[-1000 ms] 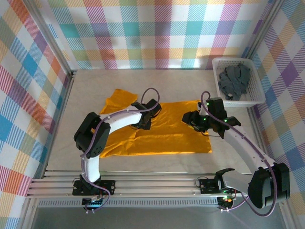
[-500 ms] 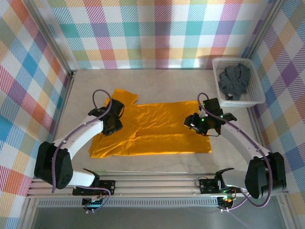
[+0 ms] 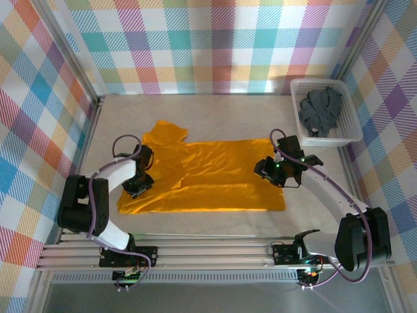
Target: Fold and stack the t-shirts
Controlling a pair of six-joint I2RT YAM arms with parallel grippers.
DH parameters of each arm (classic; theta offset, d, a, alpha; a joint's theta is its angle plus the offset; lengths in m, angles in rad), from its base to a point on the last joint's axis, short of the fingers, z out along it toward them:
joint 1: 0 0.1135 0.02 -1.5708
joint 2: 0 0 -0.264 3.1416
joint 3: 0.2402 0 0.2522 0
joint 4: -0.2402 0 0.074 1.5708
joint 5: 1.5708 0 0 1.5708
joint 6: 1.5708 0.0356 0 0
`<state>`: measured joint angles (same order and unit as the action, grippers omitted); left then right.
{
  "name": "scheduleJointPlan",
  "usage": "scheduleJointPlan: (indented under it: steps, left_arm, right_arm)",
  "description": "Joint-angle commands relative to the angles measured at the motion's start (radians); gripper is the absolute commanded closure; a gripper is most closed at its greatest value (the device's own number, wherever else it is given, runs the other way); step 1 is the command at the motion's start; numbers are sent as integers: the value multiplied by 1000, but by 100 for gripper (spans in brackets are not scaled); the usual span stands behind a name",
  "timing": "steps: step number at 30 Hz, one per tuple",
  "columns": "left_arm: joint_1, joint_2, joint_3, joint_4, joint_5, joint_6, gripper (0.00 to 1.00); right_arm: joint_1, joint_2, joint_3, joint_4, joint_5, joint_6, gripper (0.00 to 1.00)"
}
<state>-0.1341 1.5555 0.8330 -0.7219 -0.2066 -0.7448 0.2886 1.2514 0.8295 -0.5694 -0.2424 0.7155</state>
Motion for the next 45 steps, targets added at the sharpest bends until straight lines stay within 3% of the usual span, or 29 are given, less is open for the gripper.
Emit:
scheduleJointPlan:
  steps: [1,4,8,13,18,22,24,27,34,40,45]
  left_arm:
    - [35,10,34,-14,-54,34,61]
    - [27,-49,140,-33,18,57,48]
    - [20,-22,326,-9,89,107,40]
    - [37,297,698,-26,101,263,42]
    - [64,558,953,55,179,329,38]
    - [69,800,1304,-105,231,175,39]
    - [70,861,1391,-118,252,64,42]
    - [69,849,1356,-34,236,-104,44]
    - [87,880,1378,-108,248,-460,50]
    - [106,958,1422,-99,307,-632,49]
    - [112,1030,1457,-63,352,-695,49]
  right_arm:
    - [4,40,59,-16,44,-39,60]
    - [-3,101,123,-6,75,-78,59]
    - [-28,215,220,38,82,-133,58]
    - [-62,399,402,37,43,-212,53]
    - [-99,525,555,22,-29,-230,49]
    - [-121,603,647,-10,-58,-211,50]
    - [-121,627,666,-7,-64,-206,50]
    - [-123,652,675,4,-80,-200,51]
    - [-123,636,648,19,-84,-193,51]
    - [-123,610,646,8,-89,-203,52]
    - [-124,582,630,17,-99,-199,52]
